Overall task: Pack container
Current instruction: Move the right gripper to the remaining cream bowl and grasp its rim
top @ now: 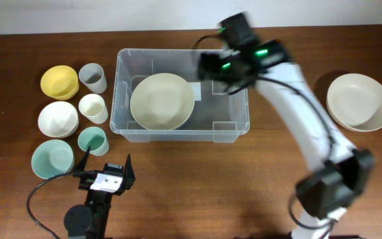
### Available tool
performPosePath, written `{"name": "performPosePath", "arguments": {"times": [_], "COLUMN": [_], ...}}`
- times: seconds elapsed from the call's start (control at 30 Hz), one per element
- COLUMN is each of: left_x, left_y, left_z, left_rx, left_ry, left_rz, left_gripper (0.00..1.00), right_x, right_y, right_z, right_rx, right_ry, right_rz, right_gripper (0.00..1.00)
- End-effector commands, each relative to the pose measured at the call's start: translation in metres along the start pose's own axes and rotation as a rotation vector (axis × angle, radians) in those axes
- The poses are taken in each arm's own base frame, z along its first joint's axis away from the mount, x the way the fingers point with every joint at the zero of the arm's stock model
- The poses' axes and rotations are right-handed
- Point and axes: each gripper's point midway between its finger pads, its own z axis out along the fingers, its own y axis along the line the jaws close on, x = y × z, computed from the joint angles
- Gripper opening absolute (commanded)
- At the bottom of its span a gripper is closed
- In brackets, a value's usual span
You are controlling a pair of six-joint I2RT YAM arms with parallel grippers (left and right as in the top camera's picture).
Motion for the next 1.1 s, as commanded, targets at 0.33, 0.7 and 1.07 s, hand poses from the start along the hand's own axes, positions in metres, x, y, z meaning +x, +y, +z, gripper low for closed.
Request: {"name": "performPosePath", "arguments": {"times": [0.33, 0.7, 1.07], "left_x": [0.001, 0.001, 0.001], "left_y": [-0.002, -0.002, -0.002], "left_z": [0.000, 0.000, 0.000], "left_rx": [0.009, 0.009, 0.009], "left_ry": [0.000, 0.000, 0.000], "left_rz": [0.011, 0.011, 0.011], "left_gripper": [1.00, 1.00, 1.00], "right_x": [0.001, 0.086, 0.098], "right_y": [-0.283, -0.393, -0.432], "right_z": [-0.206, -0.146, -0.080], "right_rx": [0.496, 0.558, 0.495], "right_ry": [-0.256, -0.107, -0.096], "right_rz": [0.770, 1.238, 1.157], "right_gripper": [0.99, 0.99, 0.99]}}
